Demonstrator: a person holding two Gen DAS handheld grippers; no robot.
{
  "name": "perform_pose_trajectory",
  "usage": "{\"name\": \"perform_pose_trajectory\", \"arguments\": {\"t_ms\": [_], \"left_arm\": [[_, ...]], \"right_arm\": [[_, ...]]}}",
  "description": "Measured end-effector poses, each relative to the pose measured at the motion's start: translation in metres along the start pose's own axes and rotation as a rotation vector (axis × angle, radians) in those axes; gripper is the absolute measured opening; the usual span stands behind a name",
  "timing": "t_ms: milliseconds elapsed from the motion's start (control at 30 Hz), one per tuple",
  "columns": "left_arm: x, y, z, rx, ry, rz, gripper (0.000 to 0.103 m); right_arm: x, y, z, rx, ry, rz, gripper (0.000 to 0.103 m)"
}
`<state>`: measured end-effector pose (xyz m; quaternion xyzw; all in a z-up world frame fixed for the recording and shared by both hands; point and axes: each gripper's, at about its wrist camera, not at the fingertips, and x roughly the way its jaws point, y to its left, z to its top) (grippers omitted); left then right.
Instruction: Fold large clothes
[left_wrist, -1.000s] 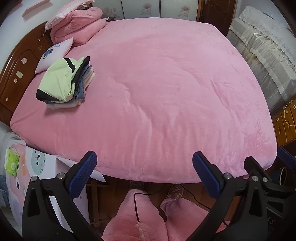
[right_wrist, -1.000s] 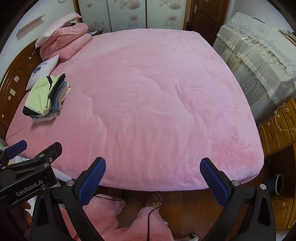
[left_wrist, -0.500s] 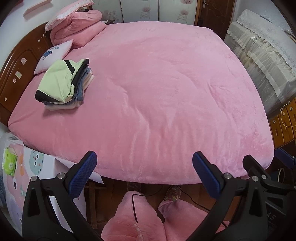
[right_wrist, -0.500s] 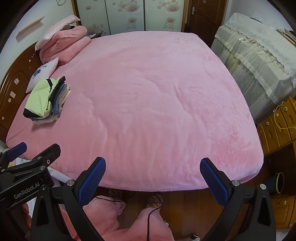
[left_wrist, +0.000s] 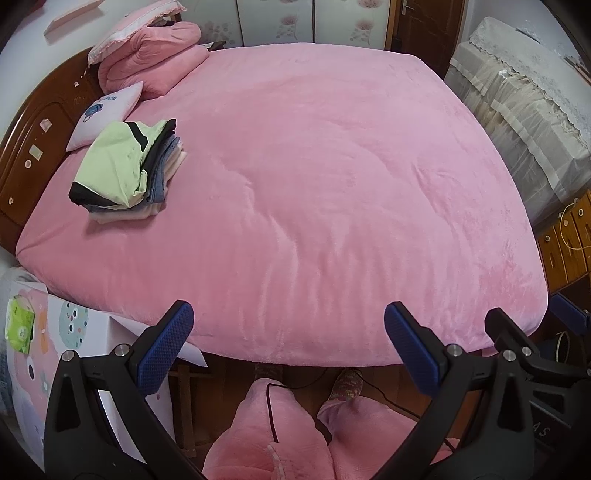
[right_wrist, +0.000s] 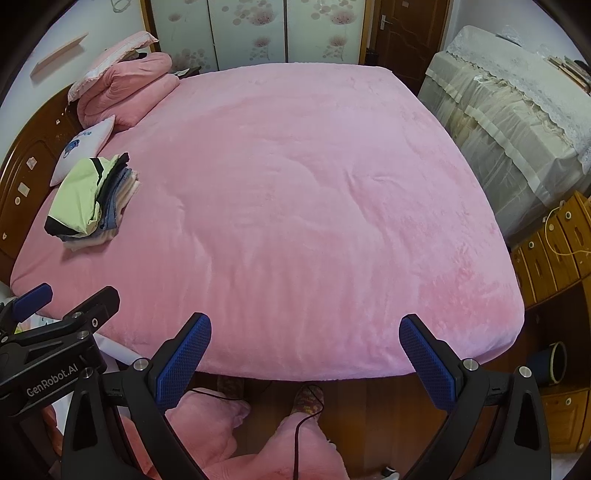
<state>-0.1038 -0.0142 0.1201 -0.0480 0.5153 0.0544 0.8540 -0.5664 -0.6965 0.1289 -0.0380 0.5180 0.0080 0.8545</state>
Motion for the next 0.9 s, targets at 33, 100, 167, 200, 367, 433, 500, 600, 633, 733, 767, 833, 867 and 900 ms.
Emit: {"name": "perform_pose_trajectory", "arguments": {"t_ms": [33, 100, 167, 200, 367, 433, 500, 600, 633, 733, 767, 833, 867, 900], "left_arm": [[0.0, 0.0, 0.0, 0.003, 0.0, 0.0, 0.102], [0.001, -0.002, 0.0, 0.008, -0.002, 0.003, 0.102], [0.0, -0.004, 0.001, 0.012, -0.005, 0.005, 0.102], [0.0, -0.005, 0.0, 0.014, -0.008, 0.005, 0.102], [-0.003, -0.007, 0.001, 0.022, -0.031, 0.016, 0.102], [-0.004, -0.008, 0.001, 0.022, -0.035, 0.019, 0.102], [-0.004, -0.01, 0.0, 0.022, -0.037, 0.02, 0.102], [-0.006, -0.01, 0.0, 0.023, -0.043, 0.021, 0.102], [-0.007, -0.01, 0.0, 0.023, -0.045, 0.022, 0.102], [-0.009, -0.009, 0.0, 0.025, -0.051, 0.024, 0.102], [-0.009, -0.009, -0.001, 0.025, -0.052, 0.027, 0.102], [-0.01, -0.009, -0.001, 0.022, -0.051, 0.03, 0.102], [-0.01, -0.008, -0.002, 0.019, -0.049, 0.029, 0.102], [-0.01, -0.008, -0.002, 0.017, -0.047, 0.027, 0.102]], "right_arm": [[0.001, -0.001, 0.002, 0.001, 0.0, -0.001, 0.103], [0.002, -0.002, 0.002, 0.003, 0.001, -0.003, 0.103], [0.002, -0.002, 0.002, 0.009, 0.003, -0.006, 0.103], [0.002, -0.002, 0.001, 0.011, 0.002, -0.007, 0.103], [-0.002, 0.001, -0.001, 0.012, -0.012, -0.024, 0.103], [-0.004, 0.004, -0.003, 0.01, -0.016, -0.028, 0.103], [-0.004, 0.005, -0.003, 0.009, -0.016, -0.029, 0.103], [-0.005, 0.008, -0.006, 0.012, -0.016, -0.032, 0.103], [-0.004, 0.008, -0.005, 0.013, -0.014, -0.031, 0.103], [-0.004, 0.007, -0.004, 0.015, -0.014, -0.032, 0.103], [-0.003, 0.007, -0.003, 0.015, -0.014, -0.03, 0.103], [-0.003, 0.008, -0.004, 0.014, -0.012, -0.028, 0.103], [-0.004, 0.009, -0.005, 0.015, -0.012, -0.028, 0.103], [-0.004, 0.009, -0.005, 0.014, -0.012, -0.028, 0.103]]}}
